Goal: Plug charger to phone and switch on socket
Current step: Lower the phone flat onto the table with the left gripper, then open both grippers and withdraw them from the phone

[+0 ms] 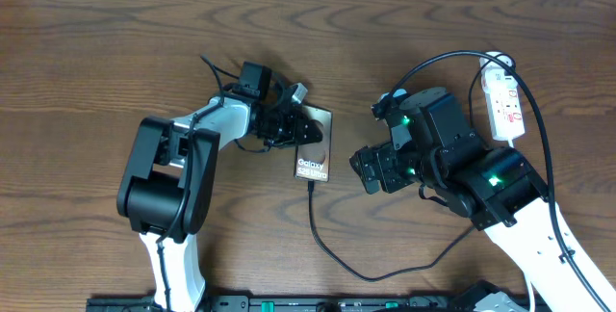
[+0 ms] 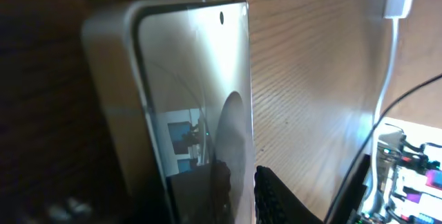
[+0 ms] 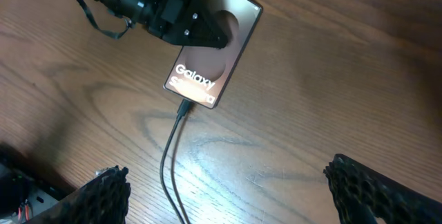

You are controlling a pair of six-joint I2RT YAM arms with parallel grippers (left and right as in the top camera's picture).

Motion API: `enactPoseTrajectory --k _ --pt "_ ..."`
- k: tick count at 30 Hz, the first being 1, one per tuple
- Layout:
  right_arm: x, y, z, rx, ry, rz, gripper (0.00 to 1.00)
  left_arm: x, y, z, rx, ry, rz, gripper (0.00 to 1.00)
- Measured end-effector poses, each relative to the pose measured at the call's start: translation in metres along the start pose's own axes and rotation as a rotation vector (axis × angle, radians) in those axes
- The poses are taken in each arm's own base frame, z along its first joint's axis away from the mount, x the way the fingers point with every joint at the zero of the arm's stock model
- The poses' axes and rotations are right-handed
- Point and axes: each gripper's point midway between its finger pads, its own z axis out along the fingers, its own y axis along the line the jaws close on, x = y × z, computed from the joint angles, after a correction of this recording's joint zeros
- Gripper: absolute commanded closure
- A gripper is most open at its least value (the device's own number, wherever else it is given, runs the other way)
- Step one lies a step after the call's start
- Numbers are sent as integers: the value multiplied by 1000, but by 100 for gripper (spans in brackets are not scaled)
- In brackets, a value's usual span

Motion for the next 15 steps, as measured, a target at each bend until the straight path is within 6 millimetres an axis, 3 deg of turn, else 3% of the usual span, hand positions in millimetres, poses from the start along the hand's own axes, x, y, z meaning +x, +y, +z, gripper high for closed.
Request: enactPoseTrajectory --k 15 --pt "0 0 0 0 -1 0 7 -6 9 -6 -161 -28 23 65"
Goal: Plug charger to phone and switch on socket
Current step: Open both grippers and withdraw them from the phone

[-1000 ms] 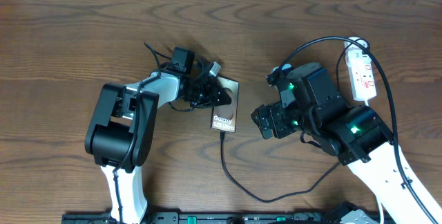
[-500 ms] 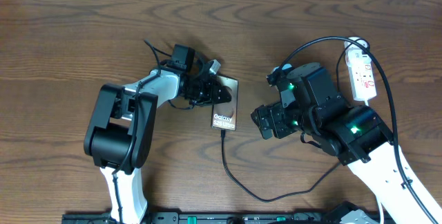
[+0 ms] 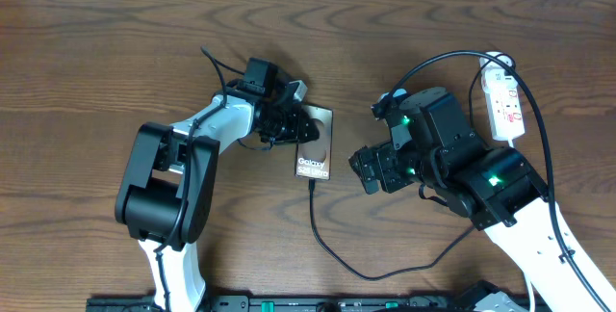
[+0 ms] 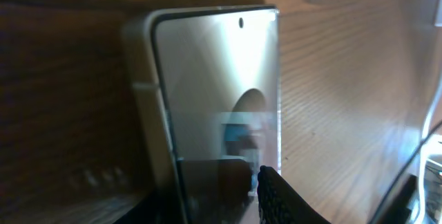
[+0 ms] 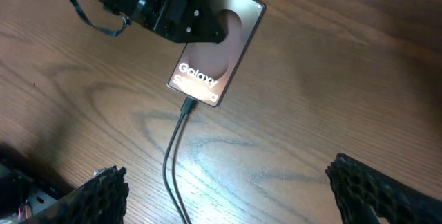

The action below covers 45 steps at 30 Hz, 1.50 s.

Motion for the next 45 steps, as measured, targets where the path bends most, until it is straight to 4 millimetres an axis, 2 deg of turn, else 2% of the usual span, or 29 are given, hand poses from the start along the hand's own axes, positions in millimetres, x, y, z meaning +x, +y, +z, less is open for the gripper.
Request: enactPoseTrajectory --k 10,24,27,29,31,33,35,37,39,41,45 --pt "0 0 0 0 0 0 7 -4 9 -5 -75 -17 3 65" --pt "2 -2 11 8 33 4 8 -8 16 -8 -139 -37 10 65" --pt "2 -2 11 8 33 4 13 -8 20 -11 -178 -38 7 62" --pt "3 -2 11 11 37 1 25 -6 29 -18 -245 -34 -2 58" --pt "5 -4 10 21 46 9 51 0 43 -31 -351 -22 -23 57" --pt "6 -6 10 32 47 30 73 12 61 -46 -465 7 -53 57" --pt "5 -10 10 44 43 71 86 26 77 -63 -569 31 -76 57" --pt "3 -17 10 64 36 123 94 36 81 -86 -643 27 -83 54" --pt "1 -28 8 94 25 182 99 34 69 -114 -673 -40 -64 52" --pt "0 -44 6 145 15 253 99 23 46 -148 -670 -162 -30 47" --pt "11 -95 -5 310 10 468 99 18 -11 -224 -628 -431 53 37"
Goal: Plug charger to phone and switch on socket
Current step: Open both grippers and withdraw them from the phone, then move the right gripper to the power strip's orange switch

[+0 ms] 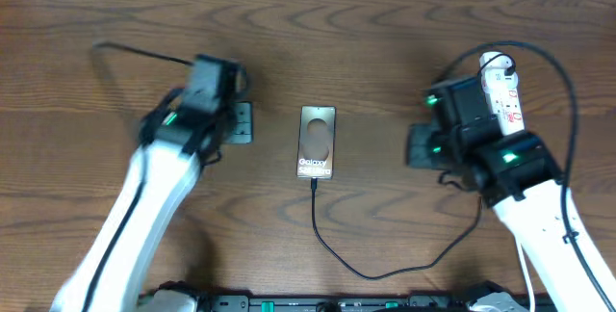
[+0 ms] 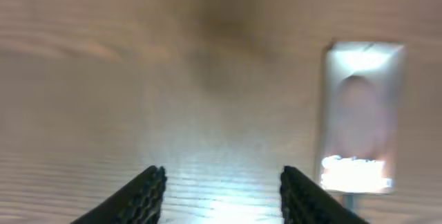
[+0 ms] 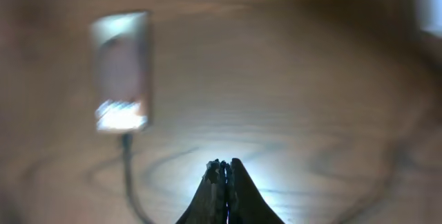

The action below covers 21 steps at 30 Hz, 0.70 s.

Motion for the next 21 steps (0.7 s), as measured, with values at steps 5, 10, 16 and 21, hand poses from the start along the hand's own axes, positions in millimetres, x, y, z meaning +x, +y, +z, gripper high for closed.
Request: enactPoseTrajectory --k 5,10,16,21 --pt "-24 -64 3 141 -49 266 99 -9 3 -76 43 -206 -23 32" --pt "-47 -121 21 237 -76 473 99 19 29 -108 -24 -266 -100 32" --pt "-71 -172 49 284 -28 638 99 50 49 -124 -61 -283 -243 29" --pt "-101 -194 74 287 28 696 99 54 59 -154 -43 -402 -322 8"
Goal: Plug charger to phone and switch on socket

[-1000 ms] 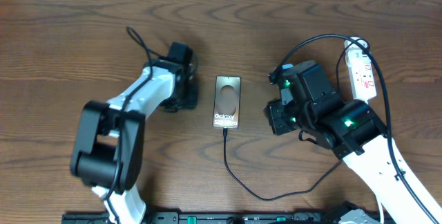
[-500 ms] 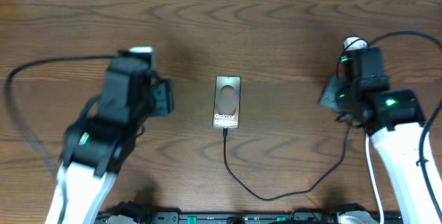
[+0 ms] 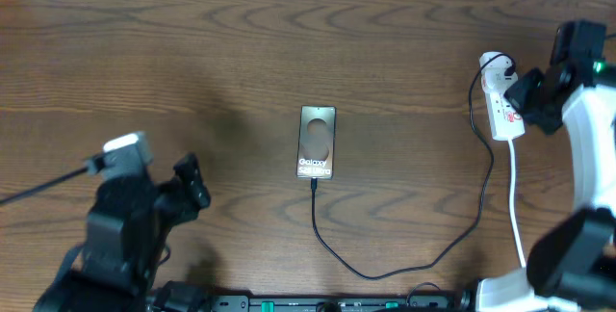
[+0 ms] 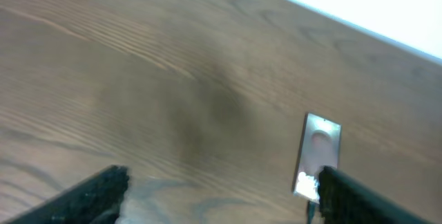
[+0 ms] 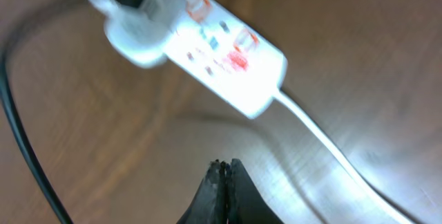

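The phone (image 3: 318, 143) lies flat in the middle of the table with its screen lit, and shows small in the left wrist view (image 4: 318, 156). The black charger cable (image 3: 314, 183) is plugged into its near end and loops right to the white socket strip (image 3: 502, 103). My right gripper (image 3: 520, 97) is shut and hovers at the strip. In the right wrist view its tips (image 5: 224, 165) are just below the strip (image 5: 207, 51), which has red markings. My left gripper (image 3: 195, 185) is open at the front left, far from the phone.
A white plug (image 5: 131, 10) sits in the strip's far end. The strip's own white lead (image 3: 515, 196) runs toward the front edge on the right. The wooden table (image 3: 144, 62) reaches a white edge at the back.
My left gripper has drawn back from beside the phone to the front left corner. My right gripper, still shut, has moved from right of the phone to the socket strip.
At first my left fingers pressed on the tilted phone, cable plugged in, with my right gripper open nearby. Later the phone lay straight, the left gripper was off it and the right one shut. Now the left is far back and the right is at the strip.
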You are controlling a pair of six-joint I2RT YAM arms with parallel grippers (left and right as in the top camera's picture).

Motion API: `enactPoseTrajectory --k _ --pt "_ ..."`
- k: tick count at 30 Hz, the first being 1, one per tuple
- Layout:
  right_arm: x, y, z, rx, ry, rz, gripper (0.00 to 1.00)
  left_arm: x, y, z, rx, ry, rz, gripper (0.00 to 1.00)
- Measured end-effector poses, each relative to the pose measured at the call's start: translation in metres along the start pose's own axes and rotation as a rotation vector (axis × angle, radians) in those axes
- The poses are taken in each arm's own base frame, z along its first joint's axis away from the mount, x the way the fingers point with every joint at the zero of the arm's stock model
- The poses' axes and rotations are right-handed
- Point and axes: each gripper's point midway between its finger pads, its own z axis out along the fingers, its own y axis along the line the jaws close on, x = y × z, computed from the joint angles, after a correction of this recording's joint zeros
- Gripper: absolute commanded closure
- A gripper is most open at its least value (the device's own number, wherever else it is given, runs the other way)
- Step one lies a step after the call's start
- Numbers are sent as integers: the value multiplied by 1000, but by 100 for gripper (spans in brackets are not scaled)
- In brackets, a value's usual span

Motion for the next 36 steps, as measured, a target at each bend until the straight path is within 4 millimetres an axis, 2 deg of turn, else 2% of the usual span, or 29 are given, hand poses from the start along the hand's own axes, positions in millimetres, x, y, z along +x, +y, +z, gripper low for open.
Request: enactPoseTrajectory --k 5,9,14,20,30,36 --pt "-29 17 25 9 33 13 99 6 19 -12 -59 -15 -8 7" --pt "-41 24 50 25 64 21 99 18 29 -12 -103 32 13 7" --pt "-50 29 71 35 81 37 99 32 40 -15 -152 91 39 7" --pt "-54 23 88 44 105 82 99 38 45 -16 -169 112 49 6" --pt "-52 8 129 9 205 158 99 38 45 -16 -169 113 49 6" --pt "-52 18 133 -51 225 168 99 38 45 -16 -169 113 49 6"
